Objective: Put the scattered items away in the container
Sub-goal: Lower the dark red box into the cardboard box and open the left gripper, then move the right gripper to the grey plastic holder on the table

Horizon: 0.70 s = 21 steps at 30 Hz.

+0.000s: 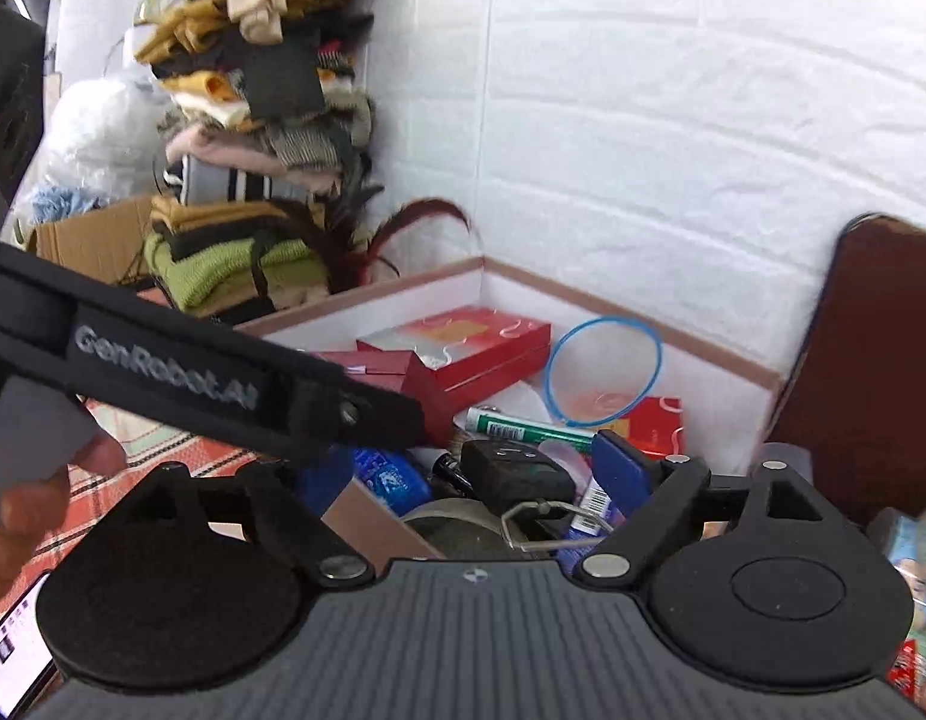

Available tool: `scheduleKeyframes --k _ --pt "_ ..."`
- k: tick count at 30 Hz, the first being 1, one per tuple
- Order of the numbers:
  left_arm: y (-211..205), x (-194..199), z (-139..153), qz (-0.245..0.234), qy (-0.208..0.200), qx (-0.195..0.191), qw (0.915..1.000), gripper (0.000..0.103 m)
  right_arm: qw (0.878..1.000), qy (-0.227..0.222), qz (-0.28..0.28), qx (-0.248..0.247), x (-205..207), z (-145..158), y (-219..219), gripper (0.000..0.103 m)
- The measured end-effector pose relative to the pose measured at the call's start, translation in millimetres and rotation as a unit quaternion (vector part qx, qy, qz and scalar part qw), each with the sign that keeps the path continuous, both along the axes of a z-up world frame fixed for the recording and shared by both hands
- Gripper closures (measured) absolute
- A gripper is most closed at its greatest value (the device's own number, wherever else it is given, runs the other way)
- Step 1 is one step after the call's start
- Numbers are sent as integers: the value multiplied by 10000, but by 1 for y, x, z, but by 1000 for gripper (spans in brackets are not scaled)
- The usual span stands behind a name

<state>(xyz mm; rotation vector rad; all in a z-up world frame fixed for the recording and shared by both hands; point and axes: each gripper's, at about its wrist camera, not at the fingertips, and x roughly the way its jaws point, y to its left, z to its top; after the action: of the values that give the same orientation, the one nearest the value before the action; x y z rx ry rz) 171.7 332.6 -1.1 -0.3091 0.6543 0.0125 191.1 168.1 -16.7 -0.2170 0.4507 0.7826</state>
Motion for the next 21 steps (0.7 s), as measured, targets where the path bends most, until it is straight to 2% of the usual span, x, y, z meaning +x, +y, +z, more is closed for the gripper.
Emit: scheduleKeyframes --k 8,12,17,21 --pt "-76 -28 3 -609 -113 -153 9980 1 9983 -81 -348 452 -39 1 -78 6" --pt "-121 -40 -3 -852 -159 -155 9961 1 9952 28 -801 563 -52 -9 -131 3" --pt "-187 -50 -22 -1215 -169 -247 9921 1 9836 400 -1547 834 -66 -29 -212 3" --pt "-241 -40 -44 -1582 -18 -194 9872 1 9702 594 -2251 679 -73 -49 -274 3"
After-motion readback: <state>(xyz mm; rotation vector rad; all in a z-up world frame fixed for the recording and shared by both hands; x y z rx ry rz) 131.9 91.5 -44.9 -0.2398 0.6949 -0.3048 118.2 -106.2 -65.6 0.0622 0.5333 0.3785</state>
